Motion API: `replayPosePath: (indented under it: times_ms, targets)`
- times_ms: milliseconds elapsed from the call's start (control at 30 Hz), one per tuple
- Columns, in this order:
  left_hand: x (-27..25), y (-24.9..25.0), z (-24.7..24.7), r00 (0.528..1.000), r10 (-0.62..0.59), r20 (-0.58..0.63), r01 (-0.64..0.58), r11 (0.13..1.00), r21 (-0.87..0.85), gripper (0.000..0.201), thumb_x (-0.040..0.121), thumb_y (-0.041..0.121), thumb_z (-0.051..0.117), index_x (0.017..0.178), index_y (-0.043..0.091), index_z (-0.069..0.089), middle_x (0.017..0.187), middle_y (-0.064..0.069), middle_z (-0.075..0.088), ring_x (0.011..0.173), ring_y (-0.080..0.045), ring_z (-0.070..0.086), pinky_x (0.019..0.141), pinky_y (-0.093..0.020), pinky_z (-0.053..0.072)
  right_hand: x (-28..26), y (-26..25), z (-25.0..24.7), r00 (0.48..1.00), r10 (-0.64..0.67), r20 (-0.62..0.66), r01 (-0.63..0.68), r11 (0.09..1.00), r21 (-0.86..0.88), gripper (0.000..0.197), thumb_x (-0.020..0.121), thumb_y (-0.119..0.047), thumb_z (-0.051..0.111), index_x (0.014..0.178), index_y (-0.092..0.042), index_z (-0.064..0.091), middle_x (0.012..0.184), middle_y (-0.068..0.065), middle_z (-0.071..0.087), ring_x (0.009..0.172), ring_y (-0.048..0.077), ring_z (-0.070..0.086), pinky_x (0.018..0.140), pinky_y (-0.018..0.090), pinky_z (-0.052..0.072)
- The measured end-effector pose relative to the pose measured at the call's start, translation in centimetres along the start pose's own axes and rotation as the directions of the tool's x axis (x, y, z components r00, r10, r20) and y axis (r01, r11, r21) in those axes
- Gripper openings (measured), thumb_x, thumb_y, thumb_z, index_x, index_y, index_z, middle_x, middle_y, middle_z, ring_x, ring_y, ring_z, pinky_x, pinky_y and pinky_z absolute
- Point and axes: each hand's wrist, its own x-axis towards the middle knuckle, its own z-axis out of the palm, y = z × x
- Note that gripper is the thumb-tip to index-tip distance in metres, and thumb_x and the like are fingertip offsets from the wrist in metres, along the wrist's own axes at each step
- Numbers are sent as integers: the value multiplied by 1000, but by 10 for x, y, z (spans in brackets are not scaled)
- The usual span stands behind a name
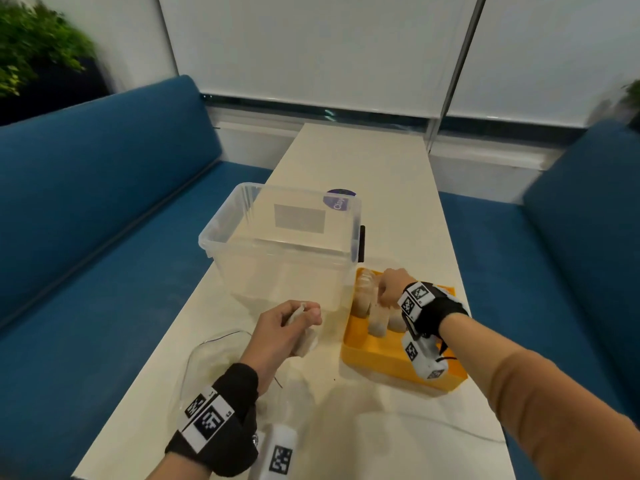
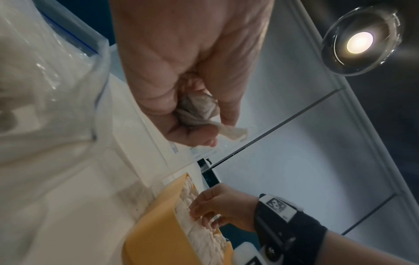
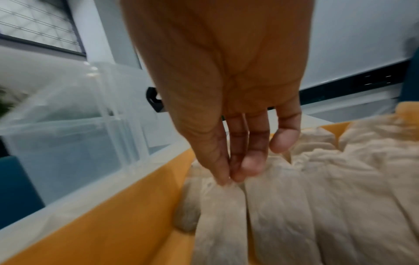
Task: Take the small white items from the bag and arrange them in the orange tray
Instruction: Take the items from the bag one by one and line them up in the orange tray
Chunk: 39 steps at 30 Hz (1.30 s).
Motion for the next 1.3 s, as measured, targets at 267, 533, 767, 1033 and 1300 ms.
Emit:
replayPosePath:
  times_ms: [267, 533, 767, 1033, 1300]
  targets:
    - [-3, -7, -10, 999, -40, -18, 40, 999, -13, 27, 90, 31, 63, 96, 5, 70, 109, 8, 69, 89, -13, 58, 65, -24, 49, 17, 8, 1, 992, 80, -95, -74, 995, 62, 21, 85, -11, 60, 102, -2, 68, 104, 18, 67, 94, 35, 64, 82, 36, 55]
    - [2, 15, 3, 976, -205, 74, 217, 945, -244, 49, 95, 51, 43, 118, 13, 62, 108, -4, 64, 94, -17, 59, 76, -28, 50, -68, -18, -37, 976, -96, -195, 148, 950, 275, 14, 88, -22, 62, 97, -13, 68, 96, 7, 67, 79, 16, 61, 74, 26, 48]
    - [7, 30, 22, 962, -225, 152, 268, 878, -397, 28, 101, 27, 46, 119, 9, 59, 111, -11, 67, 88, -20, 68, 79, -31, 55, -120, -62, -11, 954, -248, -166, 298, 752, 588, 27, 85, -34, 67, 104, -16, 62, 71, 3, 70, 57, 10, 68, 51, 24, 52]
    - [6, 25, 15, 969, -179, 171, 239, 856, -458, 32, 91, -3, 58, 122, 3, 55, 108, -20, 65, 90, -28, 67, 71, -34, 59, -120, -45, -28, 909, -206, -362, 387, 739, 551, 9, 84, -11, 66, 90, -10, 72, 81, 3, 71, 69, 11, 65, 58, 16, 51]
    - [2, 32, 14, 956, -223, 193, 292, 797, -528, 14, 89, 8, 57, 103, 7, 57, 109, -17, 56, 91, -30, 59, 82, -44, 57, -124, -38, -61, 859, -330, -391, 489, 751, 443, 10, 86, -9, 65, 92, -14, 72, 86, -5, 70, 75, 7, 65, 64, 11, 48]
